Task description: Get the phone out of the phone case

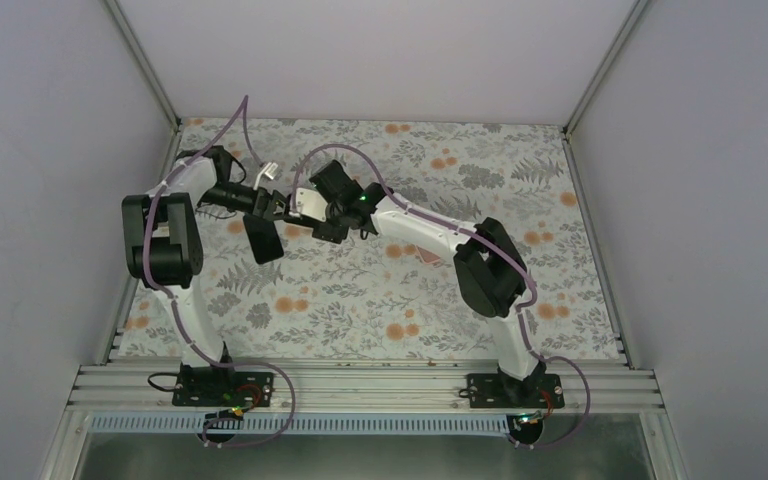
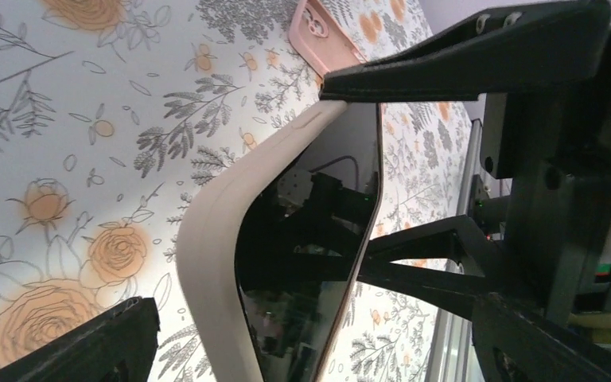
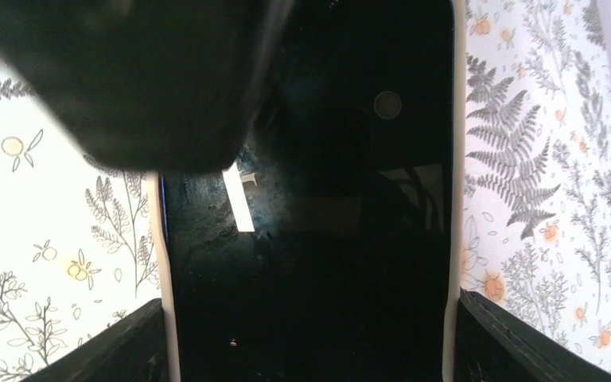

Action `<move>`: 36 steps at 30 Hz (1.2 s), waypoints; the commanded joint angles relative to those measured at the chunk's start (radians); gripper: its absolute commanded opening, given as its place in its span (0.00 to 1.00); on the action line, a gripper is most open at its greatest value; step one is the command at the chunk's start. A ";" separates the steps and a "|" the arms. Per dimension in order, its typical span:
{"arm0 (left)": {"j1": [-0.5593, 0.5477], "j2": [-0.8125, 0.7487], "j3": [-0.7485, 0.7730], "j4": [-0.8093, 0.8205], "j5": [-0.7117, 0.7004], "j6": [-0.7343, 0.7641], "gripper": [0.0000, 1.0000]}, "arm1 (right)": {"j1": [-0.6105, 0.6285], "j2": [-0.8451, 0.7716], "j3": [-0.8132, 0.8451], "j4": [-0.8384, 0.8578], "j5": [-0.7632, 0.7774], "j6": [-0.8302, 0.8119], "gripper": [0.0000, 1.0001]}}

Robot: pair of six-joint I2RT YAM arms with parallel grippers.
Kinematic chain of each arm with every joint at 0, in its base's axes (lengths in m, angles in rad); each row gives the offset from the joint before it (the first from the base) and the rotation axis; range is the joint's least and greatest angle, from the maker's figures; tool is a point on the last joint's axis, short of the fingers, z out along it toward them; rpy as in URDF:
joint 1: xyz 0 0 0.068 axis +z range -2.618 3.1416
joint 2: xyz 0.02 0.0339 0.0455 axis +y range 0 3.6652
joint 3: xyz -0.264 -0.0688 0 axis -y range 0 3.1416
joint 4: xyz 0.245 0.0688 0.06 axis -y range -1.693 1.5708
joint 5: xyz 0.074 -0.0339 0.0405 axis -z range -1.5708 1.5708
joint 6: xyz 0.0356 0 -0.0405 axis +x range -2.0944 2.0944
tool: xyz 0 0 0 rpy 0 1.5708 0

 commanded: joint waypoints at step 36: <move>-0.052 -0.016 0.141 -0.213 0.057 0.328 0.06 | -0.187 -0.268 0.085 -0.354 -0.569 -0.043 1.00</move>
